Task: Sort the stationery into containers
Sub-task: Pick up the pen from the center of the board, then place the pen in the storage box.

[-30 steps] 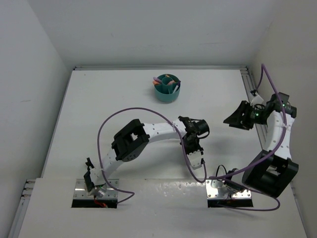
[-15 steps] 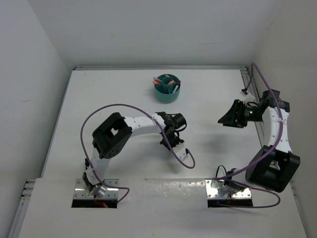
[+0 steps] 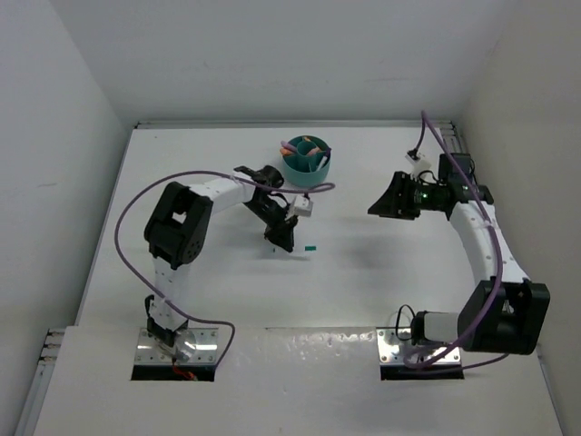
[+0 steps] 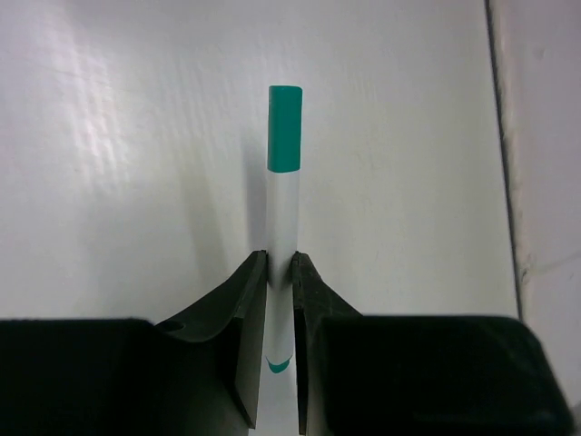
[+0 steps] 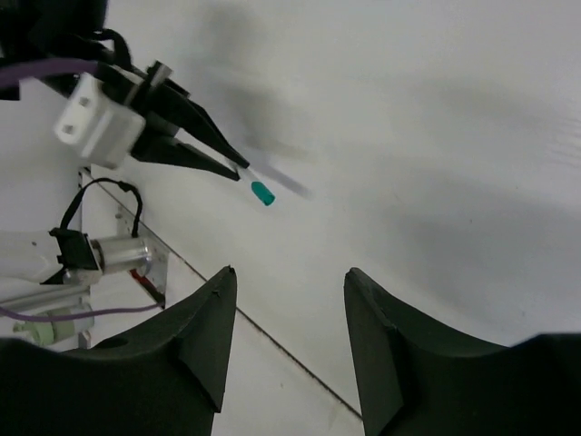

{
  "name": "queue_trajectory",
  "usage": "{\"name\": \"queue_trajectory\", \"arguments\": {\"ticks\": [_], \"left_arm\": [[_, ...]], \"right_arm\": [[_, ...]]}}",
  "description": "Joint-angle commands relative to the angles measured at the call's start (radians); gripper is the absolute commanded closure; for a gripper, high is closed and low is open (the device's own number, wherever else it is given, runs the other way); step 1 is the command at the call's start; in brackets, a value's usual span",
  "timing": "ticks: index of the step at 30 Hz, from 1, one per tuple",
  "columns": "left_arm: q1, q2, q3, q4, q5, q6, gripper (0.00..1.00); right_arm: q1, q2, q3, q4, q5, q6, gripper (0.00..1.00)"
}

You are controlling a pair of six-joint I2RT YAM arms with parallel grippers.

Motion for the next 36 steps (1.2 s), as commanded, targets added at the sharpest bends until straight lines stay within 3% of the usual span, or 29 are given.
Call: {"name": "queue_trajectory", "arguments": {"ticks": [1,2,5,6,8,14,28,32,36], "left_arm": [[0.026,-0.145,-0.045,0.23,0.236,-0.294,1.0],[0.039,-0.168,-0.069,0.305,0.242,-0.363,1.0],[0.062,-0.271,-0.218,0.85,0.218,-0.869,1.0],[0.064,-0.304,-0.246,0.952,0.183,-0.937,1.0],[0.069,-0.32,-0.278,1.057,0.163,-1.099,1.0],[0.076,-0.387,-0.373,1.235,0.089,-1.323,1.0],[0.073,-0.311,-0.358,1.378,0.109,-1.526,1.0],[0.061,-0.3,-0.353,1.386,0.11,-1.536,1.0],[0.056,-0.298,-0.352,1.397,0.107,-1.545,1.0]], "right_arm": [[0.044,0.04,0.027,0.127,0.008,0.086,0.49],[0.073,0.072,0.043,0.124,0.004,0.088,0.49],[0.134,0.127,0.101,0.133,-0.024,0.123,0.46],[0.147,0.134,0.118,0.168,-0.025,0.164,0.44],[0.177,0.15,0.129,0.212,-0.018,0.215,0.42],[0.239,0.239,0.172,0.347,-0.05,0.405,0.35],[0.319,0.324,0.26,0.373,-0.012,0.392,0.37],[0.329,0.338,0.28,0.374,0.008,0.379,0.45],[0.355,0.35,0.291,0.376,0.034,0.358,0.61]]}}
